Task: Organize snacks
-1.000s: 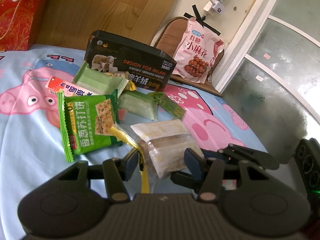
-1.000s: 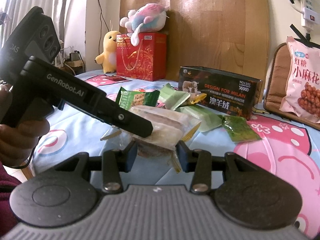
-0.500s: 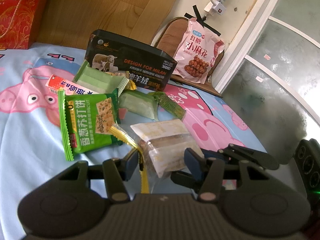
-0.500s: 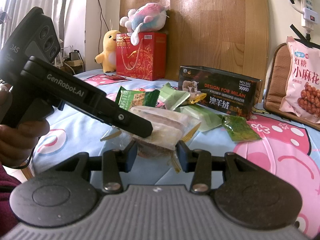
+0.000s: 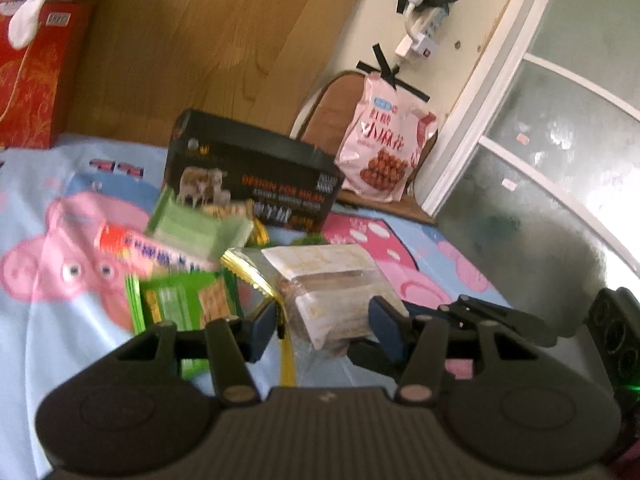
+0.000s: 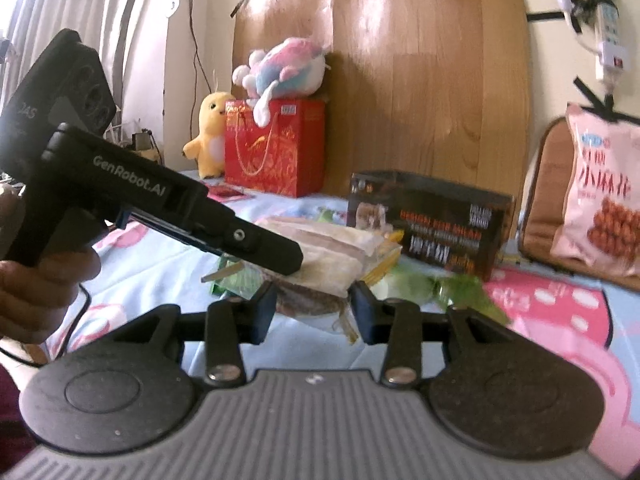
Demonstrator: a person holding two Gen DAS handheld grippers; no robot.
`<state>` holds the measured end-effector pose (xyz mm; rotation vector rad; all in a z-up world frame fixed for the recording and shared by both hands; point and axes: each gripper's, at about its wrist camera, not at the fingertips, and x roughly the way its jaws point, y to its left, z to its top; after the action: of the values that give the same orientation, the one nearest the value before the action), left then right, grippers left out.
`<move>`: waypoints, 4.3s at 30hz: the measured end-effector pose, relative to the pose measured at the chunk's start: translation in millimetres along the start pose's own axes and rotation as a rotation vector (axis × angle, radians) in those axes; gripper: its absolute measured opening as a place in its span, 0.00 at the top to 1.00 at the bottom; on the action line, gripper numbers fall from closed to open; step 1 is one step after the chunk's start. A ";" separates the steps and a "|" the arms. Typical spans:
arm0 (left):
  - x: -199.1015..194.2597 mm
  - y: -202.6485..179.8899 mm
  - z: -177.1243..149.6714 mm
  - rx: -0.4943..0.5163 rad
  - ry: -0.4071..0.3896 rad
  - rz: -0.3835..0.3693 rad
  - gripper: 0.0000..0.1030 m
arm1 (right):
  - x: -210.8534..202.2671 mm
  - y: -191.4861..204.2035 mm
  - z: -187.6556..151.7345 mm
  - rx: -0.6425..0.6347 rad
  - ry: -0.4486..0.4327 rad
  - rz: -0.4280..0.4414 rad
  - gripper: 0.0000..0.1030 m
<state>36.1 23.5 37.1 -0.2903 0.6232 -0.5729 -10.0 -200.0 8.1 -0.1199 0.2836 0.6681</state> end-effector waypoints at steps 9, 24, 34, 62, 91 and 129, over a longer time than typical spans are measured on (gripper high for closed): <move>26.9 0.8 73.3 0.116 -0.091 -0.006 0.50 | 34.9 -30.9 42.7 -0.043 -0.106 -0.111 0.58; 158.6 42.1 151.0 0.056 0.023 0.029 0.48 | 132.2 -89.7 53.1 -0.115 -0.040 -0.358 0.56; 102.0 39.4 140.8 0.059 -0.056 0.034 0.48 | 77.0 -92.7 48.1 0.110 -0.109 -0.302 0.49; 19.3 57.6 42.2 -0.143 0.001 0.006 0.50 | 1.8 -119.6 8.8 0.792 0.098 0.010 0.87; 93.4 -18.2 -4.6 0.054 0.207 0.071 0.62 | 7.6 -22.8 -31.1 0.081 0.231 -0.227 0.54; 14.8 27.3 -29.7 0.011 -0.040 0.097 0.69 | 48.2 27.9 -13.0 -0.020 0.226 -0.149 0.54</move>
<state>38.8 34.4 -4.5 -0.2592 0.5919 -0.4763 5.7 -152.2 -19.1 -0.2347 0.4806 0.5095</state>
